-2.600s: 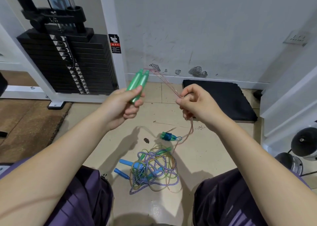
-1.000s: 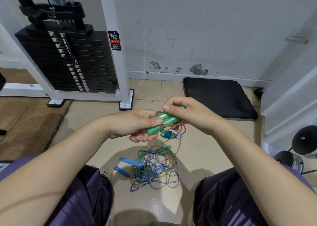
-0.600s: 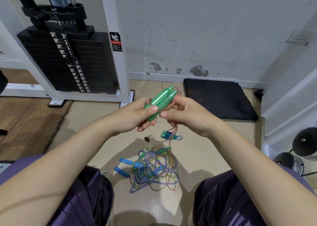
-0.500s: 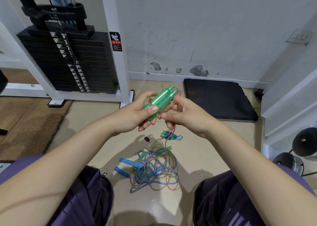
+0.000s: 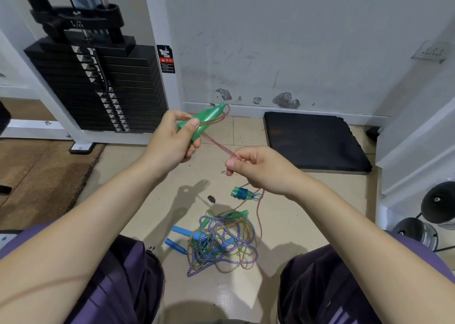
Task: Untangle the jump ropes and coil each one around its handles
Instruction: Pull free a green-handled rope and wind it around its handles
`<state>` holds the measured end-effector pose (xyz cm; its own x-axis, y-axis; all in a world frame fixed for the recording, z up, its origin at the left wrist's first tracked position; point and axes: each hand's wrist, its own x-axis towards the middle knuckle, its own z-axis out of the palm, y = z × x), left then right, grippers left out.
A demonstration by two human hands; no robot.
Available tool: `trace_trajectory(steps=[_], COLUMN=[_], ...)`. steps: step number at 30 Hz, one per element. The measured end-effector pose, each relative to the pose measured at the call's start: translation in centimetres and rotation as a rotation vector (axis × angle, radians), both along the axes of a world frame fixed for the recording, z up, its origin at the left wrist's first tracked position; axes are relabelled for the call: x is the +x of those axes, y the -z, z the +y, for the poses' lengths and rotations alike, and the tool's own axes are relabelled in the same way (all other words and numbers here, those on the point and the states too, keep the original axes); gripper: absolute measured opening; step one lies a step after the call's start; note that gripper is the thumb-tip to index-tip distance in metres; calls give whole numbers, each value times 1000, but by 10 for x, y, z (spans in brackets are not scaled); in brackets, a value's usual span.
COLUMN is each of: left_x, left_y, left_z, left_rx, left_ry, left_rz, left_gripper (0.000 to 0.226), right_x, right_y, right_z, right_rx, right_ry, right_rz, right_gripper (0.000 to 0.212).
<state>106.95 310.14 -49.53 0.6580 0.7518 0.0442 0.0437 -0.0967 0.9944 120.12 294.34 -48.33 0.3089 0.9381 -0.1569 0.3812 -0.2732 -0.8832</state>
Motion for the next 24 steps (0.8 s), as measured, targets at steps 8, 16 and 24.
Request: trace_trajectory(steps=[8,16,24], left_x=[1,2,0], left_y=[8,12,12], left_z=[-1,-25,-36], left_rx=[109,82,-12], left_ry=[87,546,667], left_rz=[85,160,125], left_gripper=[12,18,13], right_x=[-4,16,12], right_y=[-2,-6,4], right_z=[1,-1,0], right_rx=[94,323,155], right_ry=[37,180,135], right_rz=[-10,-324,-473], right_gripper=[16,18,27])
